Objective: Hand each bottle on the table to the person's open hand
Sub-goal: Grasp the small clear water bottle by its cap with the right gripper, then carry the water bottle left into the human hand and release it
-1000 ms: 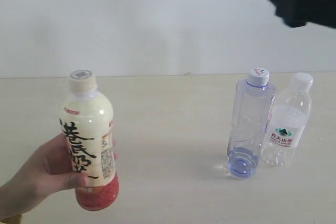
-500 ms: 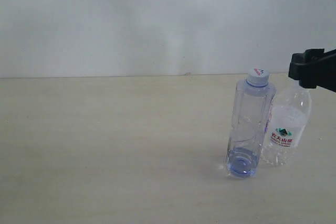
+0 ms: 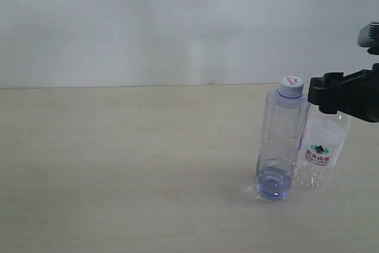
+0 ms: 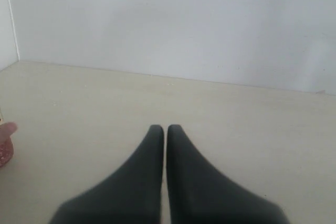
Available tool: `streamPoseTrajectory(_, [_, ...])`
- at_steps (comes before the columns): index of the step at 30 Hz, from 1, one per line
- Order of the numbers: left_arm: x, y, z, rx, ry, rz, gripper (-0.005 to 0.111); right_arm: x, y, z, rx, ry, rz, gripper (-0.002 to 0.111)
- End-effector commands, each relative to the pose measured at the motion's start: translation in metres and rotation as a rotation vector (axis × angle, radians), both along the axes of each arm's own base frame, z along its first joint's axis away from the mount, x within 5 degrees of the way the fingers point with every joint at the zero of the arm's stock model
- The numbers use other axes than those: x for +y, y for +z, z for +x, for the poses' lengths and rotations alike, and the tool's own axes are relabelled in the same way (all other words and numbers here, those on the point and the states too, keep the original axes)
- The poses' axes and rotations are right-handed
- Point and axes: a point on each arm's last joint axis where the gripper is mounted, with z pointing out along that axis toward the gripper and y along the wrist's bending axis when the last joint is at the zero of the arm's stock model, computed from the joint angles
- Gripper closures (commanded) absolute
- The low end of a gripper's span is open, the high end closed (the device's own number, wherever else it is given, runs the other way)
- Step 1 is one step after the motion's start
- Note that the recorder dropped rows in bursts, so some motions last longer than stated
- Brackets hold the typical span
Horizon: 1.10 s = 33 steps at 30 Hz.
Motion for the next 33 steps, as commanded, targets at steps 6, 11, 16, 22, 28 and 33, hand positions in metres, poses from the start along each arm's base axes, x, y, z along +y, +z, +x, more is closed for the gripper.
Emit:
streamPoseTrajectory(6, [0.000, 0.002, 0.000, -0.008, 0.003, 0.007, 0.103, 0.001, 0.000, 0.000, -0.003, 0.003, -0.005, 0.037])
streamPoseTrajectory(11, [0.000, 0.002, 0.000, -0.008, 0.003, 0.007, 0.103, 0.000, -0.003, -0.001, 0.031, -0.002, -0.004, 0.047])
streamPoseTrajectory(16, [0.000, 0.002, 0.000, -0.008, 0.003, 0.007, 0.103, 0.000, -0.004, -0.001, 0.041, 0.003, -0.015, 0.061])
streamPoseTrajectory(22, [0.000, 0.002, 0.000, -0.008, 0.003, 0.007, 0.103, 0.000, -0.005, -0.001, 0.044, 0.009, -0.031, 0.096])
streamPoseTrajectory(28, [0.000, 0.002, 0.000, -0.008, 0.003, 0.007, 0.103, -0.001, 0.001, -0.004, 0.024, 0.022, -0.092, 0.108])
streamPoseTrajectory(33, [0.000, 0.002, 0.000, -0.008, 0.003, 0.007, 0.103, -0.006, 0.021, -0.023, 0.036, 0.004, -0.089, 0.109])
